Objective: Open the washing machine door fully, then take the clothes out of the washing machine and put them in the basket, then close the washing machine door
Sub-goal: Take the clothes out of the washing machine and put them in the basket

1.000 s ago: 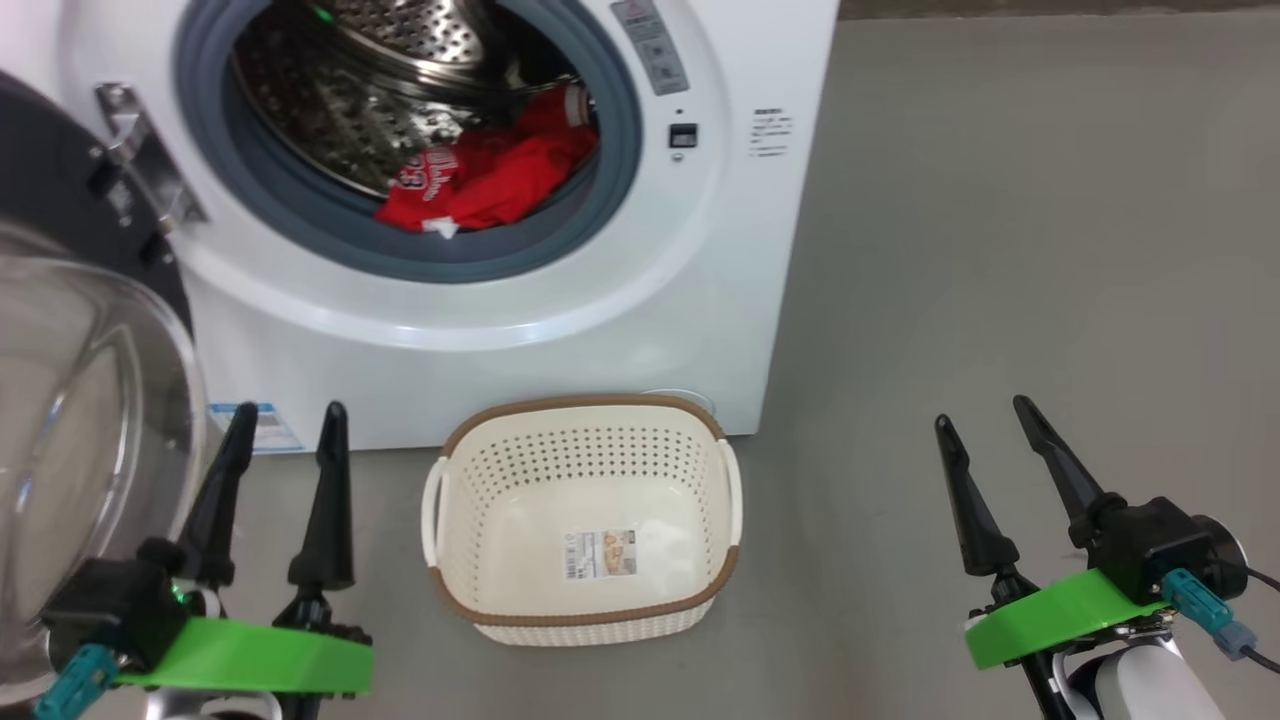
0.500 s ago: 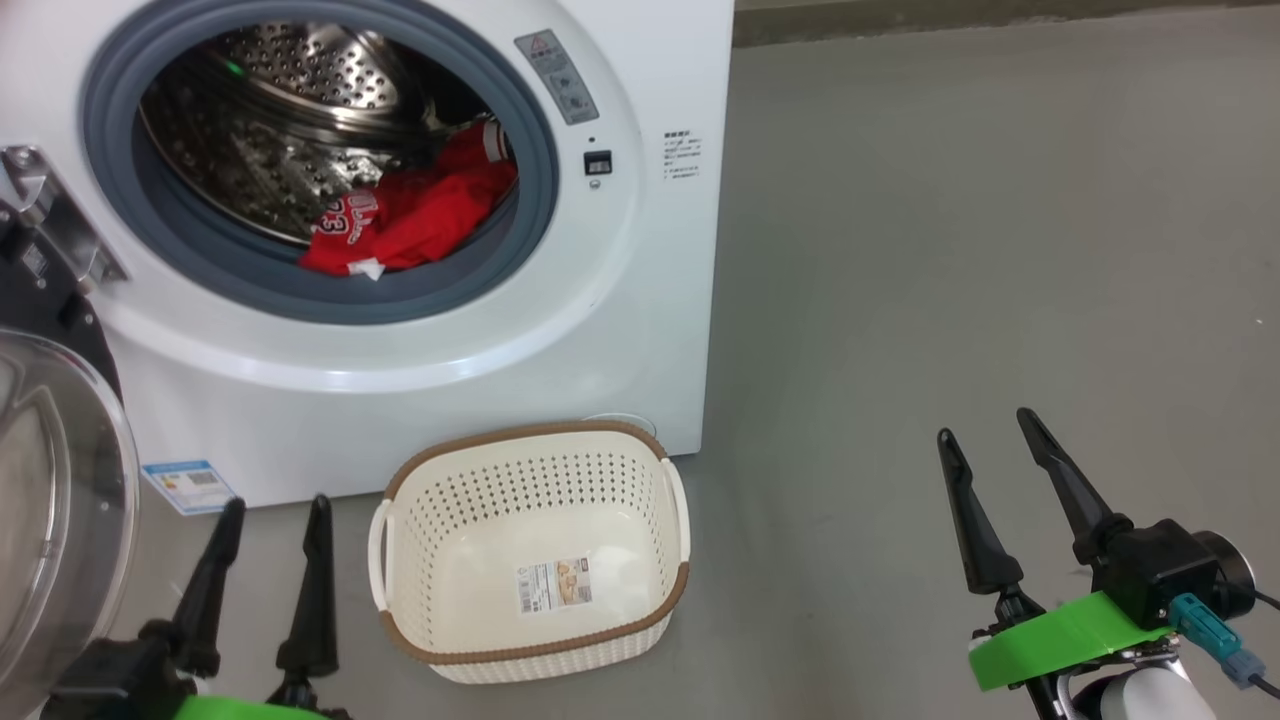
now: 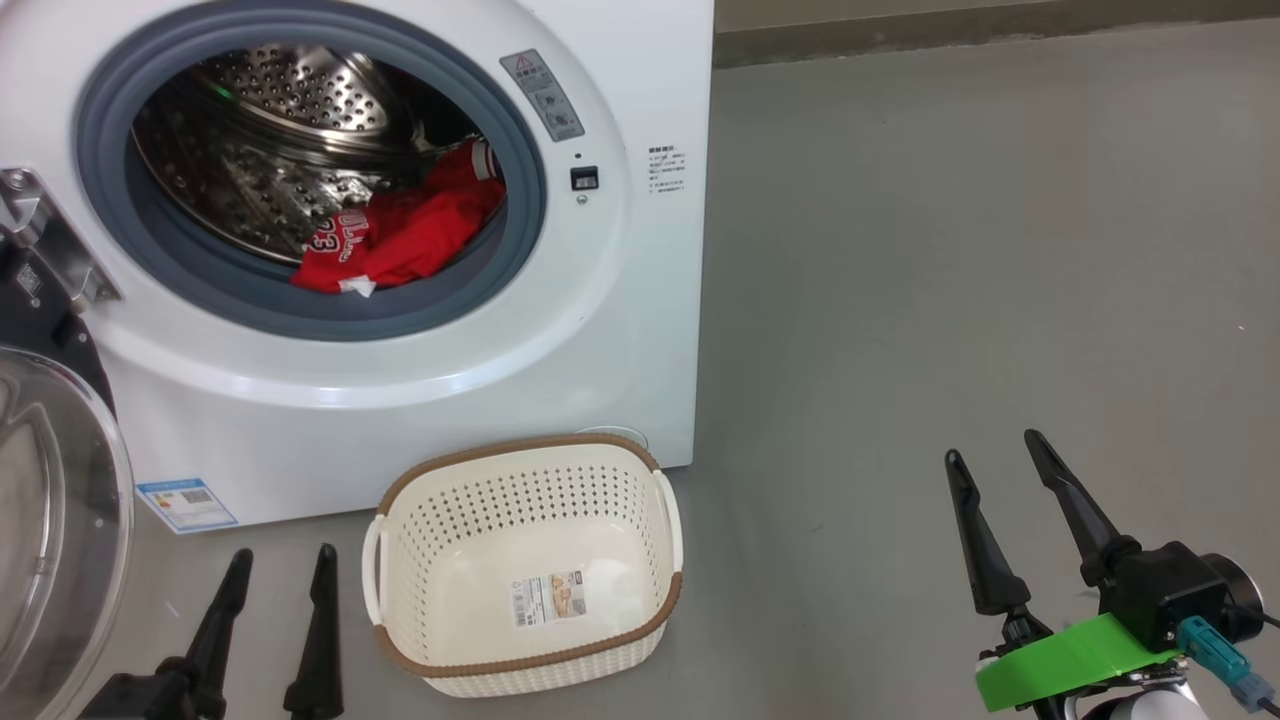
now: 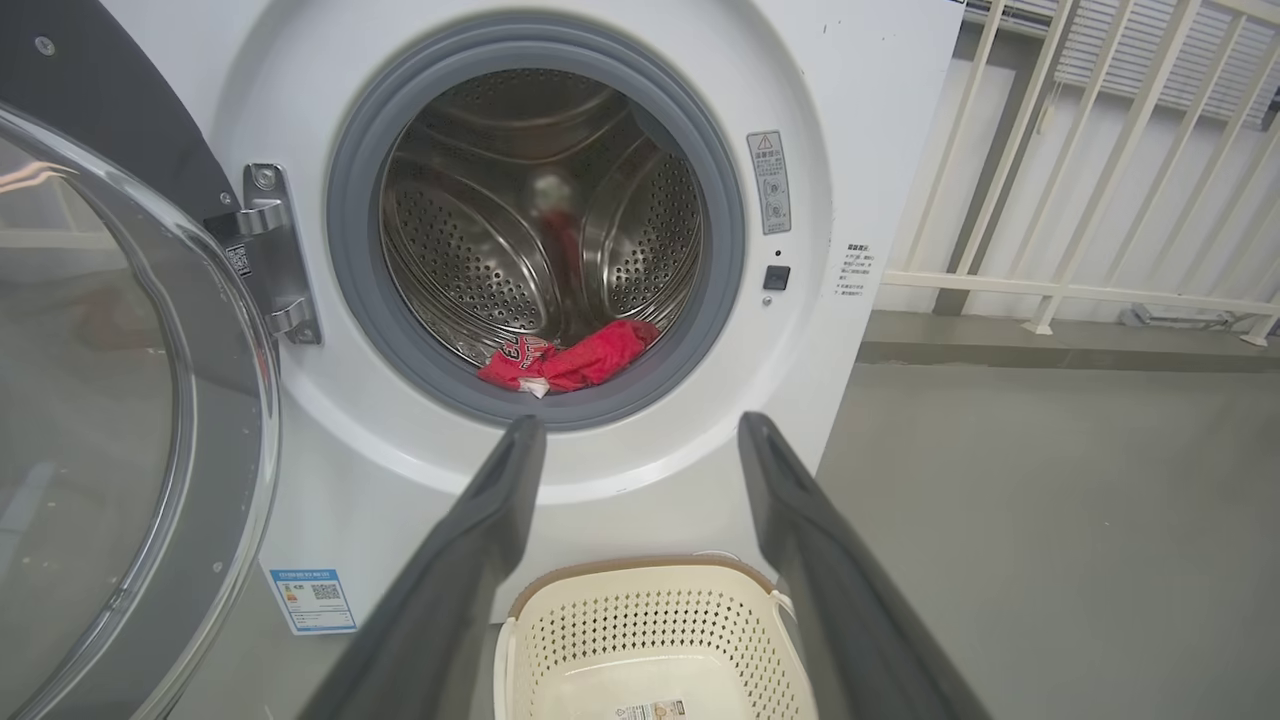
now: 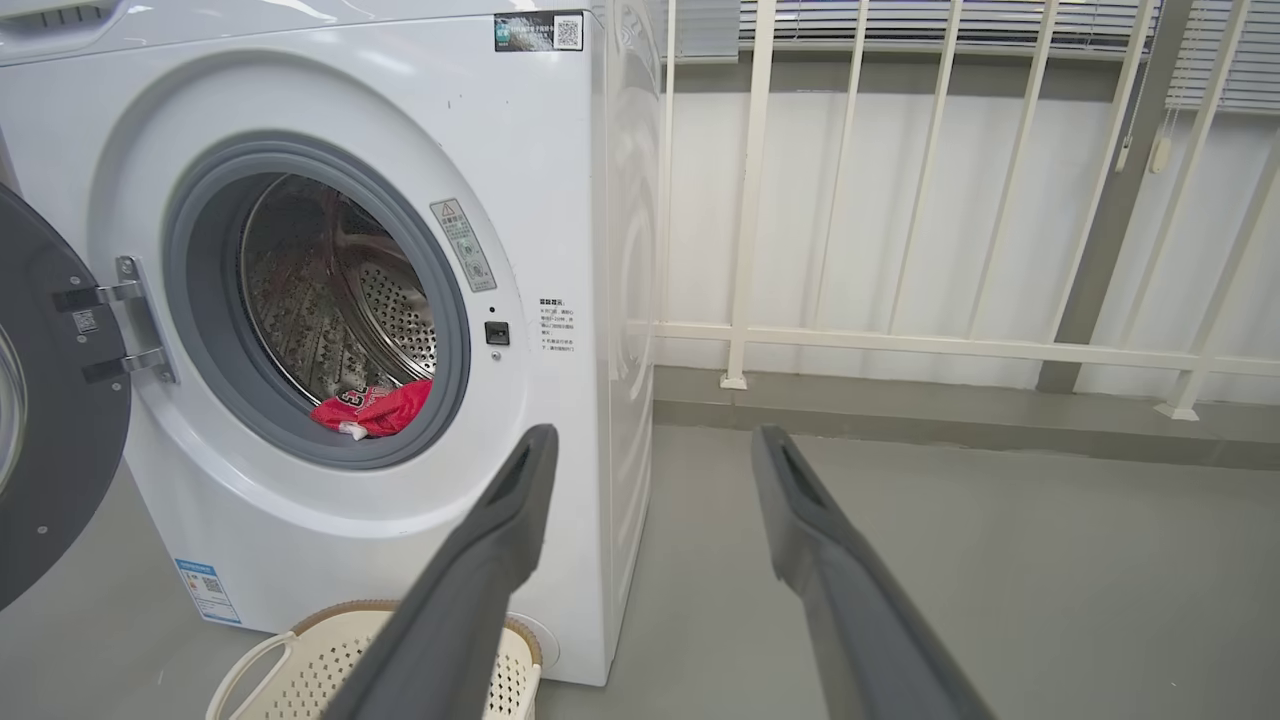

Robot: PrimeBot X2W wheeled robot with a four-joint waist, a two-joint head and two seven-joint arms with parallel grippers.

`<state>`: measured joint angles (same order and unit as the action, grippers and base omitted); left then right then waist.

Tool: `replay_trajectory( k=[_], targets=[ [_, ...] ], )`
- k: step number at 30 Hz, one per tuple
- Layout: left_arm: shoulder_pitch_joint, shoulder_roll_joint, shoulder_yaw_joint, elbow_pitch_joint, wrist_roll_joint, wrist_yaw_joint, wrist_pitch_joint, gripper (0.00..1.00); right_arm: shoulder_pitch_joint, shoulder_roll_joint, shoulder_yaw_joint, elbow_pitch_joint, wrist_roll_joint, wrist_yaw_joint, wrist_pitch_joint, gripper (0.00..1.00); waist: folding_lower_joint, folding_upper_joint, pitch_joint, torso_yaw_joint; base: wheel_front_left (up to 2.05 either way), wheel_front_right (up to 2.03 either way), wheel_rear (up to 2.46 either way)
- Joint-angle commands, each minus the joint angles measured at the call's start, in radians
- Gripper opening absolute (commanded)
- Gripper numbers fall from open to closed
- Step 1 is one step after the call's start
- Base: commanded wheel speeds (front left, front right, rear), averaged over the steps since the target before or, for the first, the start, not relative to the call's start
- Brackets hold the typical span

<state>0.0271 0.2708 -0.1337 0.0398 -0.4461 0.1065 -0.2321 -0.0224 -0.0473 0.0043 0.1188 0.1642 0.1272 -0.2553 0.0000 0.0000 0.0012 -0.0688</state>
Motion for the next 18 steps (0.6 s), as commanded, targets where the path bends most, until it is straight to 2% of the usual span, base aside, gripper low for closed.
replay_trajectory(
  k=[1,10,12,18],
  targets=[
    [-0.016,0.023,0.035,-0.021,0.011,0.008,-0.013,1.00,-0.008,-0.003,0.015,-0.032,-0.014,0.003,-0.006,1.00,0.0000,0.0000,0.000,0.003,0.00,0.00,0.00],
    [-0.009,0.028,0.033,-0.018,0.004,0.015,0.002,1.00,0.002,-0.003,0.017,-0.030,-0.013,0.003,-0.006,1.00,0.0000,0.0000,-0.012,0.013,0.00,0.00,0.00],
    [-0.005,0.032,0.034,-0.015,0.013,0.031,0.005,1.00,0.005,-0.003,0.017,-0.027,-0.012,0.003,-0.006,1.00,0.0000,0.0000,-0.017,0.015,0.20,-0.21,0.01],
    [-0.010,0.033,0.032,-0.017,0.016,0.039,0.005,1.00,0.008,-0.003,0.021,-0.026,-0.017,0.003,-0.006,1.00,0.0000,0.0000,-0.022,0.018,0.75,-0.75,0.00]
  ],
)
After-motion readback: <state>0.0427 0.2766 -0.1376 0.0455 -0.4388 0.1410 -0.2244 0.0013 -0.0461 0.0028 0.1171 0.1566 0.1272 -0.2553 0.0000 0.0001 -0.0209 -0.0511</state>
